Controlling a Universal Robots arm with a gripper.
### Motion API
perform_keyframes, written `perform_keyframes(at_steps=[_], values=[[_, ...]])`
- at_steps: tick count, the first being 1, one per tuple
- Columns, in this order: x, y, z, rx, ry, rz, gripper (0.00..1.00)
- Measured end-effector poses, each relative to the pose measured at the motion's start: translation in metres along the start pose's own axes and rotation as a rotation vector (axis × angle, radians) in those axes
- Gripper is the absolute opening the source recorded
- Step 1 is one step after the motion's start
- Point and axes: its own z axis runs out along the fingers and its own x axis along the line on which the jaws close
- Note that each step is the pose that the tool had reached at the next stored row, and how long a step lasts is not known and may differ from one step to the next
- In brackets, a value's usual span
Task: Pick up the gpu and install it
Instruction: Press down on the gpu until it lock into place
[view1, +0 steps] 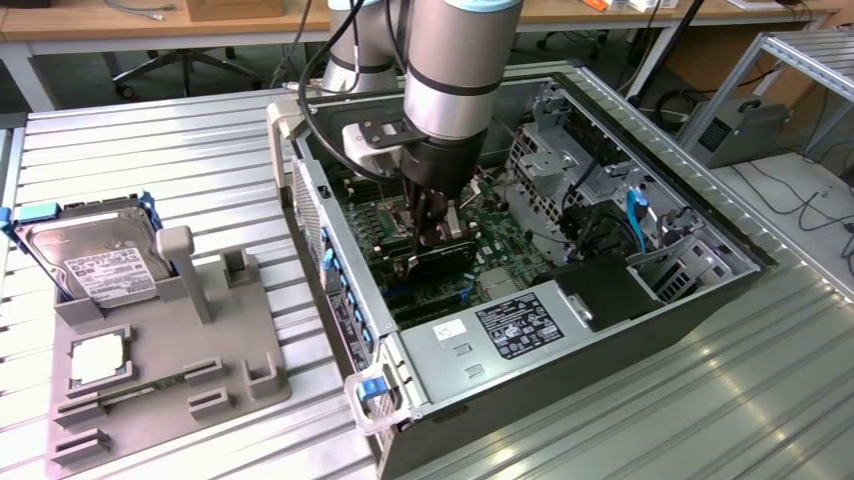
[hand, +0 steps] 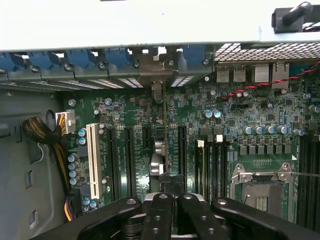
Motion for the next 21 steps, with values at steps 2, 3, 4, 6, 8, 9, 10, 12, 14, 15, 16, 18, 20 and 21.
perform_keyframes(at_steps=[2, 3, 4, 6, 8, 9, 10, 12, 14, 15, 16, 18, 20, 21], values=[[0.0, 0.0, 0.0004, 0.0001, -0.0002, 0.0, 0.11], [0.0, 0.0, 0.0009, 0.0001, -0.0002, 0.0, 0.11], [0.0, 0.0001, 0.0014, 0.0, 0.0, 0.0, 0.11], [0.0, 0.0, 0.0016, 0.0001, -0.0001, 0.0, 0.11], [0.0, 0.0, 0.0016, 0.0001, -0.0002, 0.0, 0.11], [0.0, 0.0, 0.0016, 0.0001, -0.0002, 0.0, 0.11], [0.0, 0.0, 0.0016, 0.0001, -0.0002, 0.0, 0.11], [0.0, 0.0, 0.0016, 0.0001, -0.0002, 0.0, 0.11], [0.0, 0.0, 0.0016, 0.0001, -0.0002, 0.0, 0.11], [0.0, 0.0, 0.0016, 0.0001, -0.0002, 0.0, 0.11], [0.0, 0.0, 0.0016, 0.0001, -0.0002, 0.0, 0.11], [0.0, 0.0001, 0.0016, 0.0001, -0.0002, 0.0, 0.11], [0.0, 0.0001, 0.0016, 0.0001, -0.0002, 0.0, 0.11], [0.0, 0.0001, 0.0016, 0.0001, -0.0002, 0.0, 0.11]])
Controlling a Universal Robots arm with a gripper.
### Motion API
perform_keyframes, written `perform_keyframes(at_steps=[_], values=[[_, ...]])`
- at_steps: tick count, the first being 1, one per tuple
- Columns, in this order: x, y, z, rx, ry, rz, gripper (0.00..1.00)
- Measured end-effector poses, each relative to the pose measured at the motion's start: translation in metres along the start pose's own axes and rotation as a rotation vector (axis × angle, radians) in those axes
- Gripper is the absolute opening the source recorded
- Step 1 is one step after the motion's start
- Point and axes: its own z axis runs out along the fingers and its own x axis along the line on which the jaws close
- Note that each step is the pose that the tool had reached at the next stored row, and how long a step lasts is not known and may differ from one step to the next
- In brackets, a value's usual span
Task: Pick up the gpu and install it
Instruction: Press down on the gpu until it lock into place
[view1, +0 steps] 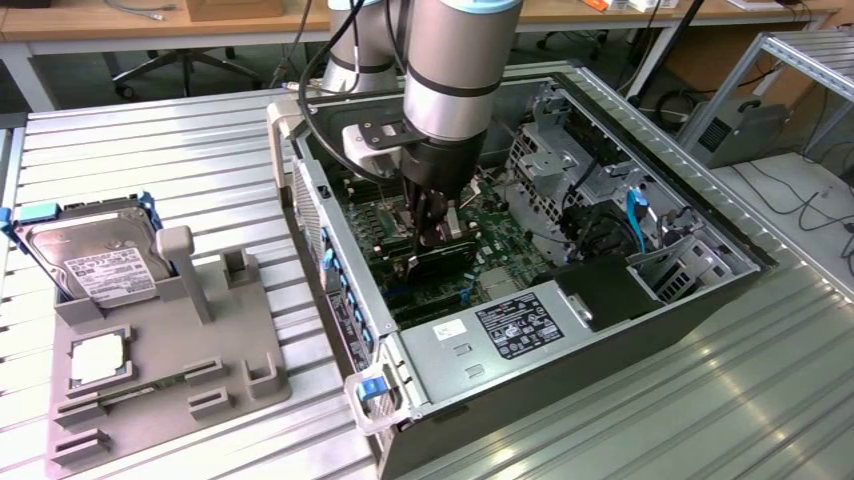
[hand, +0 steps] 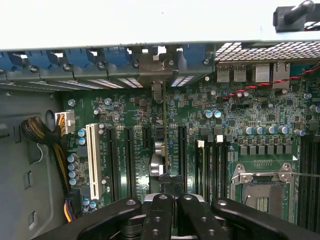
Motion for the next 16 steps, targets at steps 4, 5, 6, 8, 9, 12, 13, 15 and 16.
perform_keyframes(at_steps=[4, 5, 6, 8, 9, 12, 13, 15, 16], values=[[0.0001, 0.0021, 0.0, 0.0005, 0.0, 0.0, 0.11], [0.0, 0.0024, 0.0, 0.0005, 0.0, 0.0, 0.11], [0.0, 0.0024, 0.0, 0.0005, 0.0, 0.0, 0.11], [0.0001, 0.0024, 0.0, 0.0005, 0.0, 0.0, 0.11], [0.0001, 0.0025, 0.0, 0.0005, 0.0, 0.0, 0.11], [0.0001, 0.0031, 0.0001, 0.0004, 0.0001, 0.0, 0.11], [0.0001, 0.0034, 0.0001, 0.0004, 0.0001, 0.0, 0.11], [0.0001, 0.0042, 0.0003, 0.0005, 0.0001, 0.0, 0.11], [0.0001, 0.0042, 0.0003, 0.0004, 0.0001, 0.0, 0.11]])
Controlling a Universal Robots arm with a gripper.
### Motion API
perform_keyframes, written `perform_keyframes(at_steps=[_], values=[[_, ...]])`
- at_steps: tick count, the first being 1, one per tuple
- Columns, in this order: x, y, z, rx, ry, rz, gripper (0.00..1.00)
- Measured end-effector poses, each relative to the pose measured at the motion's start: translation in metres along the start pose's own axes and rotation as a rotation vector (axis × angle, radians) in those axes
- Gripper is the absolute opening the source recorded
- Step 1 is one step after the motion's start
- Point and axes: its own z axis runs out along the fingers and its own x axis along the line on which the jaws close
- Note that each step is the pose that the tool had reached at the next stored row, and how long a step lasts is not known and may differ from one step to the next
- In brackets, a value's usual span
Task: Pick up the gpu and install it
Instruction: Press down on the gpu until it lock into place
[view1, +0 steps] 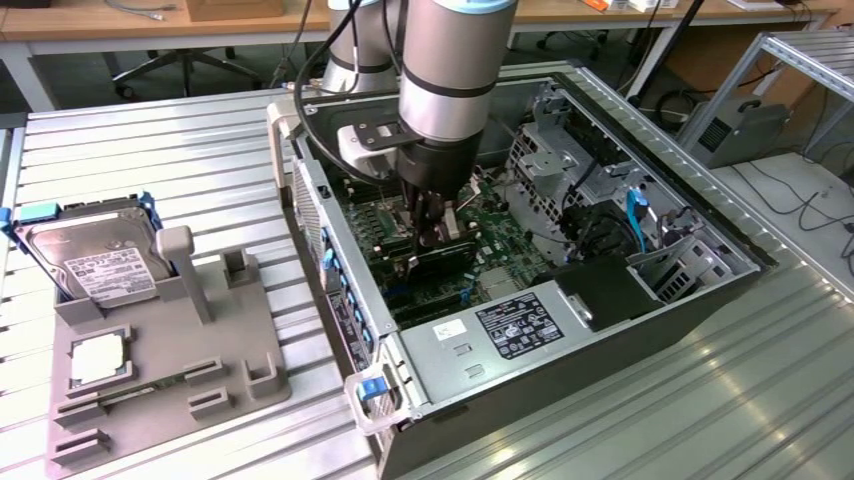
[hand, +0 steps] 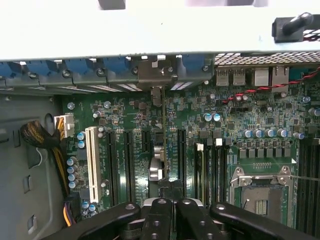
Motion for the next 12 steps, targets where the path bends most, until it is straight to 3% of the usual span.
perform_keyframes(at_steps=[12], values=[[0.0, 0.0025, 0.0, 0.0003, -0.0002, 0.0, 0.11]])
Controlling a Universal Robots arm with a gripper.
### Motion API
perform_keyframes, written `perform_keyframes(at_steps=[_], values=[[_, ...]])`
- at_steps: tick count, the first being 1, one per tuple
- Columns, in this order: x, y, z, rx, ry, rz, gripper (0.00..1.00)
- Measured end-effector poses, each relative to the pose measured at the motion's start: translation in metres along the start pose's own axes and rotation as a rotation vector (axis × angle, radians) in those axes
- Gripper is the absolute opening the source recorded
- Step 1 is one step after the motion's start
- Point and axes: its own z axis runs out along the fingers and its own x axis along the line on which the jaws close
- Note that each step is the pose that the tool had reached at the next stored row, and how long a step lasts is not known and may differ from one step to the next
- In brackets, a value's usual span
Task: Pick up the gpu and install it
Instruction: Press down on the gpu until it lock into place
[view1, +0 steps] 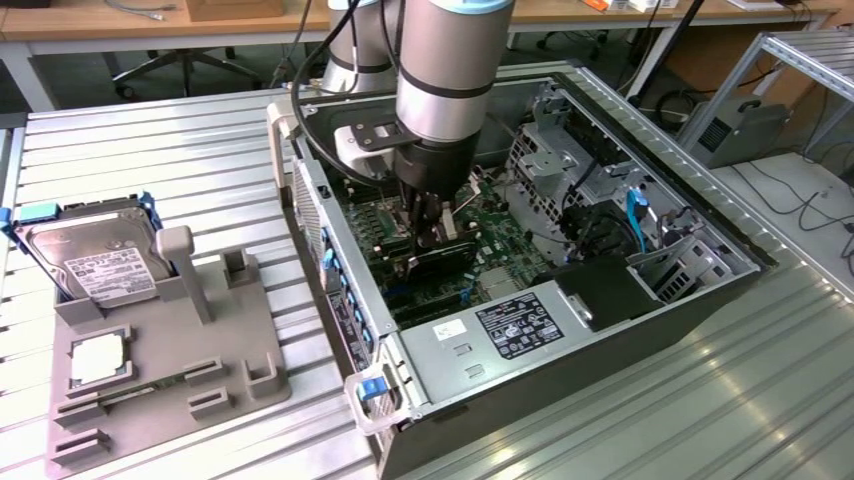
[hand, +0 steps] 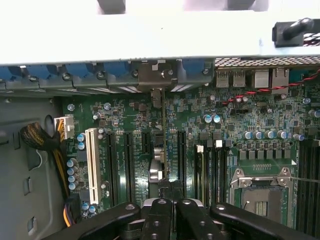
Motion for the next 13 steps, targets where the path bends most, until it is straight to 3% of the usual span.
perform_keyframes(at_steps=[13], values=[[0.0, 0.0004, 0.0008, 0.0003, 0.0, 0.0, 0.11]])
